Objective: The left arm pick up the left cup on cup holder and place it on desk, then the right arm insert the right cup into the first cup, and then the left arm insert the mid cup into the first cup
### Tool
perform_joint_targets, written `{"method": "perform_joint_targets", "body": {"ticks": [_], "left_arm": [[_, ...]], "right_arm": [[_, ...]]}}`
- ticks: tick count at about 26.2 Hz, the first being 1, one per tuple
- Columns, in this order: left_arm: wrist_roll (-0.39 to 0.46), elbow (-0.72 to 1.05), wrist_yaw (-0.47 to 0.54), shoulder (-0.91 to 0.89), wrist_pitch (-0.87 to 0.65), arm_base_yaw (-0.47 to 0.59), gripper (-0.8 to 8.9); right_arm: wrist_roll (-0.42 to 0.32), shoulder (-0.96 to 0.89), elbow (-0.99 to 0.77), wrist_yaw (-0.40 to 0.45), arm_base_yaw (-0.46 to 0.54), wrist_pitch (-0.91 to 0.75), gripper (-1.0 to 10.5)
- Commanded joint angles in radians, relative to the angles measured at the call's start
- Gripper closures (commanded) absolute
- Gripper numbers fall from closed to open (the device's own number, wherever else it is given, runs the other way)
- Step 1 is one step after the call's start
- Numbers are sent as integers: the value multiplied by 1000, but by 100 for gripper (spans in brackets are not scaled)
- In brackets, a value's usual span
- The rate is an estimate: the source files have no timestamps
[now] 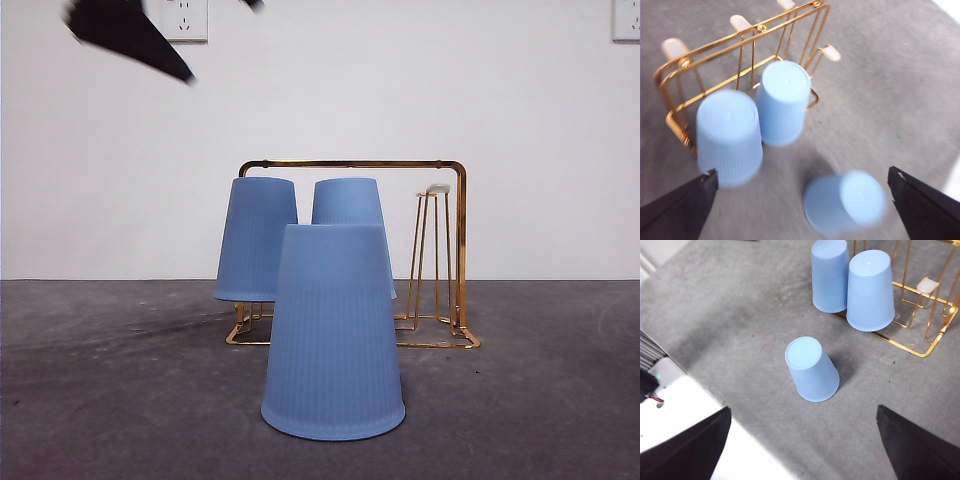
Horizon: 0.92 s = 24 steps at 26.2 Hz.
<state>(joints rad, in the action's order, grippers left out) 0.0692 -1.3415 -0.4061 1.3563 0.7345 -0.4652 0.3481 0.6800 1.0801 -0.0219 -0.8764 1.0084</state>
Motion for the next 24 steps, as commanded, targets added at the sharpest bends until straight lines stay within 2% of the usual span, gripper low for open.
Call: {"method": "perform_joint_targets", "body": {"ticks": [1, 11, 18, 24], "left_arm": [[24, -20, 35, 81, -94, -16, 254], [32, -20, 121, 253, -254, -19, 255], [60, -20, 179, 313, -269, -18, 255], [74, -20, 177, 356, -274, -17, 255]], "right_arm": [[46, -43, 16, 4, -10, 29, 481], [82, -114, 27, 5, -10, 87, 481], [86, -114, 27, 4, -10, 97, 481], [87, -114, 27, 4, -10, 97, 481]]}}
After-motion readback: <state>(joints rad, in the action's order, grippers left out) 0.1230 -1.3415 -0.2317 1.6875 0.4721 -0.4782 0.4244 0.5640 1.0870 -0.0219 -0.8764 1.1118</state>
